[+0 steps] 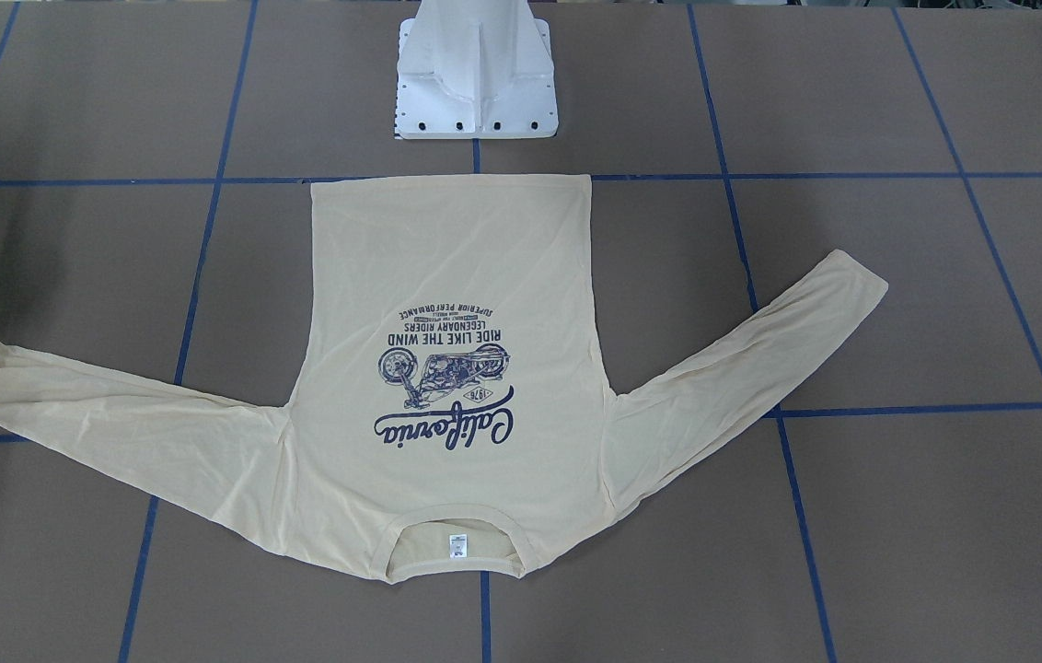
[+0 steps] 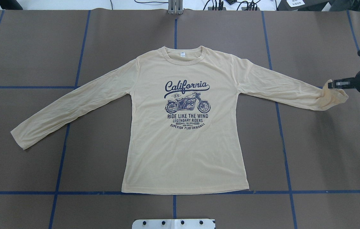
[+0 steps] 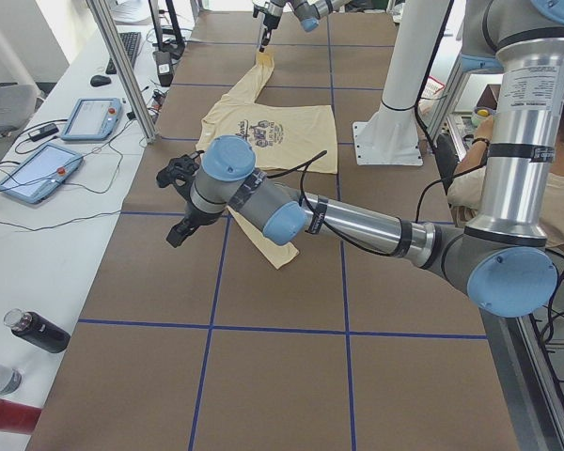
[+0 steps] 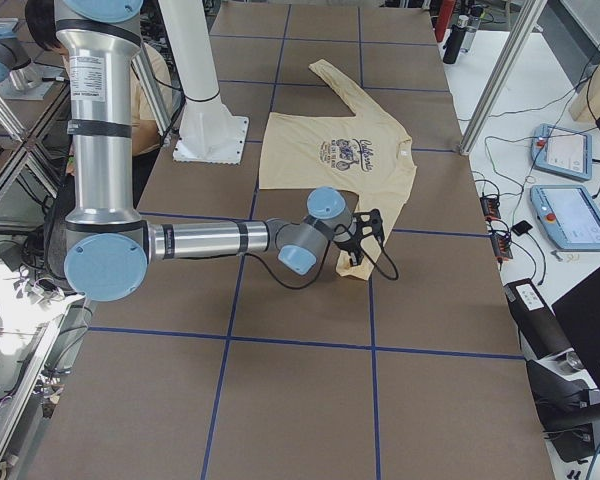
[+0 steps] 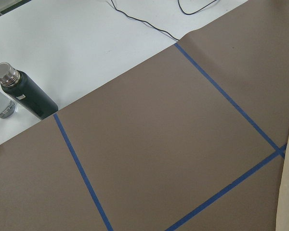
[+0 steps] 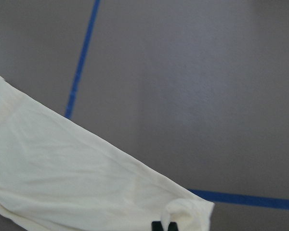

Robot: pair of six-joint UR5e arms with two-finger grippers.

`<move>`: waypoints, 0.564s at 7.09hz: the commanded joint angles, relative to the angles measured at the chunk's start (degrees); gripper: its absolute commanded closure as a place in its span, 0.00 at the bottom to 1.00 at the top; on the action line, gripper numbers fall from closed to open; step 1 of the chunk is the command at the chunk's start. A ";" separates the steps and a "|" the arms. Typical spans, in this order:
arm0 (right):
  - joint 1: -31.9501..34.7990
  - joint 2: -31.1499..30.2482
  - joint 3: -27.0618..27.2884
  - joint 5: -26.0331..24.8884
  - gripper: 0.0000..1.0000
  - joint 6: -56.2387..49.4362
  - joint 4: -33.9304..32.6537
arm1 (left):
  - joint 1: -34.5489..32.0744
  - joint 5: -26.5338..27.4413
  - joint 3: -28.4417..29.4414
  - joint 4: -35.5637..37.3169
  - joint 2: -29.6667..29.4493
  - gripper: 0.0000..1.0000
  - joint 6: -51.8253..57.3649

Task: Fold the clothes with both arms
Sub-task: 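Carry the held sleeve across the shirt toward the collar with the right gripper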

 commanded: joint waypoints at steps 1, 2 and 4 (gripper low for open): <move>-3.60 11.46 4.12 -1.75 1.00 8.77 -11.40 | 0.00 0.00 0.24 -0.14 0.00 0.00 0.00; -6.16 16.83 3.95 -4.46 1.00 11.59 -13.96 | 0.00 0.00 0.33 -0.14 -0.09 0.00 0.00; -12.83 28.96 3.07 -11.48 1.00 17.40 -20.90 | 0.00 0.00 0.33 -0.22 -0.09 0.00 -0.09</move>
